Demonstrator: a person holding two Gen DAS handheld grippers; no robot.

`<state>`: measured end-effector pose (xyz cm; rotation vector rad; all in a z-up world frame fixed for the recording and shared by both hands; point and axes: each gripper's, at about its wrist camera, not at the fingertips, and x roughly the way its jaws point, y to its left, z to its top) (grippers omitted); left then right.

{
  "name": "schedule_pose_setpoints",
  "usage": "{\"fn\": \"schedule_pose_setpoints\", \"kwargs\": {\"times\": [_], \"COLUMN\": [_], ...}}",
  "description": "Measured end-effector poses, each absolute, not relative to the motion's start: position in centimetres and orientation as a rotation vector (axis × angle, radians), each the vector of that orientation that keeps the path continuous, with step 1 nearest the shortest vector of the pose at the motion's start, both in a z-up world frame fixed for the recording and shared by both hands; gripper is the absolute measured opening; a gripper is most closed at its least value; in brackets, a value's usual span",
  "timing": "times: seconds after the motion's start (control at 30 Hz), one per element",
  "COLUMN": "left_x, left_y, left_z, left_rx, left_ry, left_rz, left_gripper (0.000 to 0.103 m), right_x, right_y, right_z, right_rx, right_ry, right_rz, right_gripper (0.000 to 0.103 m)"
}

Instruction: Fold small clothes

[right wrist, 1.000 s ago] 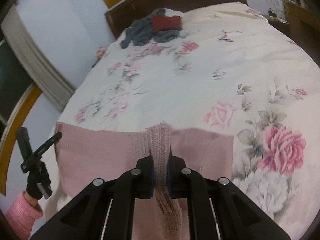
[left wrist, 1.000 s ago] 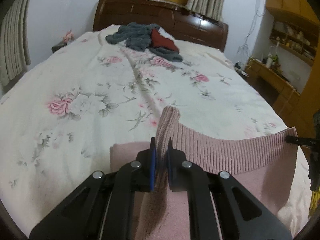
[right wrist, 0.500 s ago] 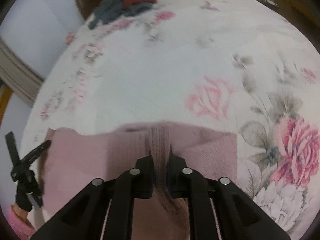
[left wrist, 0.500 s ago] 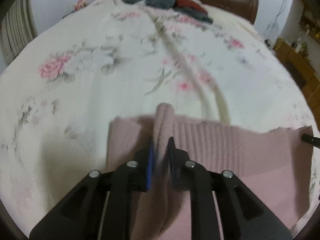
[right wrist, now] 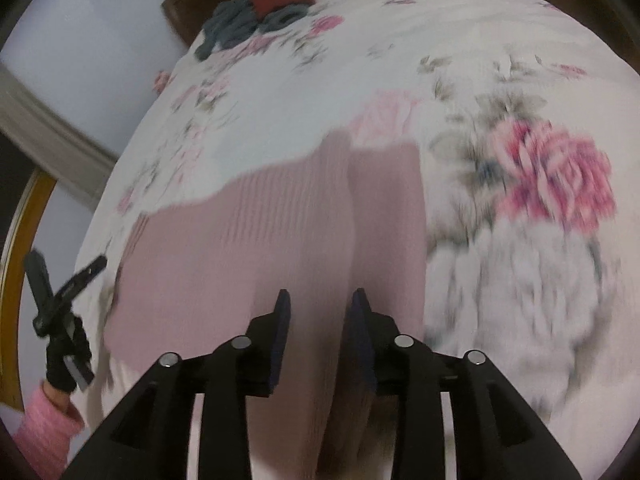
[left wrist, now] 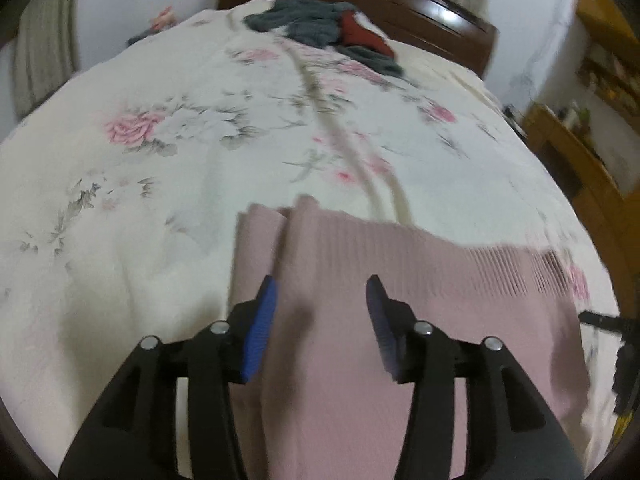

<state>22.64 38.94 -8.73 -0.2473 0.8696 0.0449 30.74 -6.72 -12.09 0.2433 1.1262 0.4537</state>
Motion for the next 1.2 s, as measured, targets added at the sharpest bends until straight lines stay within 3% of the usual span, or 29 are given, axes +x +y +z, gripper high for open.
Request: {"fn": "schedule_pose_setpoints", "kwargs": {"times": [0.2, 0.23, 0.27, 0.3, 0.47, 0.93, 1.13, 1.2], "left_x": [19.7, 19.4, 19.4, 19.3, 19.5, 19.0, 19.4, 19.7], "left_y": [34.7, 34.4, 34.1, 33.9, 34.3, 35.0, 34.3, 33.9], "left_z": [-9.4, -9.7, -10.2, -10.5, -12.5, -14.6, -13.3, -12.8], "left_rx": [-0.128, -0.117, -0.104, -0.1, -0.1, -0.119, -0.178, -0.2], "left_ry": [0.923, 0.93, 0.942, 0.951, 1.007, 1.057, 1.052, 1.042], "left_rz": [-0.058, -0.061, -0.063, -0.063, -0.044, -0.041, -0.079, -0.091], "left_gripper": [0.056, 0.056, 0.056, 0.056, 0.056, 0.059, 0.061, 0.061], "right_x": [25.5, 25.0, 24.7, 24.4, 23.9, 23.6, 23.9, 24.5], "right_y": [-6.8, -6.7, -6.5, -6.1, -7.1, -7.5, -8.8, -9.3], "right_z": [-13.8, -14.0, -14.3, -14.6, -13.5, -16.8, -14.2, -13.3], "right_rx": [0.263, 0.265, 0.261, 0.236, 0.33, 0.297, 0.333, 0.334], "right_ry": [1.208, 1.221, 1.234, 1.26, 1.227, 1.291, 1.217, 1.184], "right_rz": [0.524, 0.543, 0.557, 0.549, 0.548, 0.49, 0.498, 0.48], "right_gripper": [0.037, 0.032, 0.017, 0.011, 0.007, 0.008, 0.018, 0.031]}}
